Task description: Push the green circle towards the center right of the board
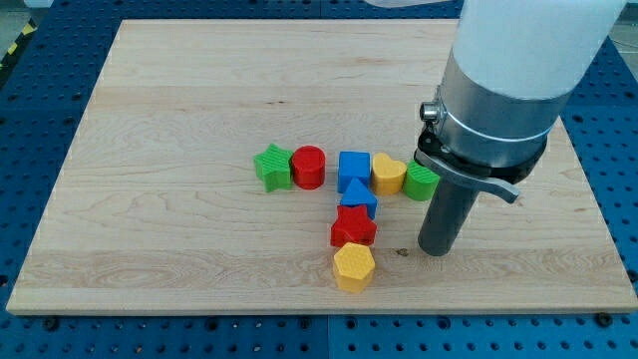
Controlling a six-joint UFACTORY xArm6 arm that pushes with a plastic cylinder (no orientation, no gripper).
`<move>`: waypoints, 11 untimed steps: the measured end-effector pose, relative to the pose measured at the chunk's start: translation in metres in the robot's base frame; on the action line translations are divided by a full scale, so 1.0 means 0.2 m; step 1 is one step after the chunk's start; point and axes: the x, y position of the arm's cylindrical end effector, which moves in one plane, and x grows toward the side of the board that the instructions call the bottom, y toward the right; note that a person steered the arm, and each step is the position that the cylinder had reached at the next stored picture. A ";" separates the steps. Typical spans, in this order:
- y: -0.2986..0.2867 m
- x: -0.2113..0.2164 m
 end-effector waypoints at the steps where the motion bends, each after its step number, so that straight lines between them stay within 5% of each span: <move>1: 0.00 0.00; 11: -0.09 -0.44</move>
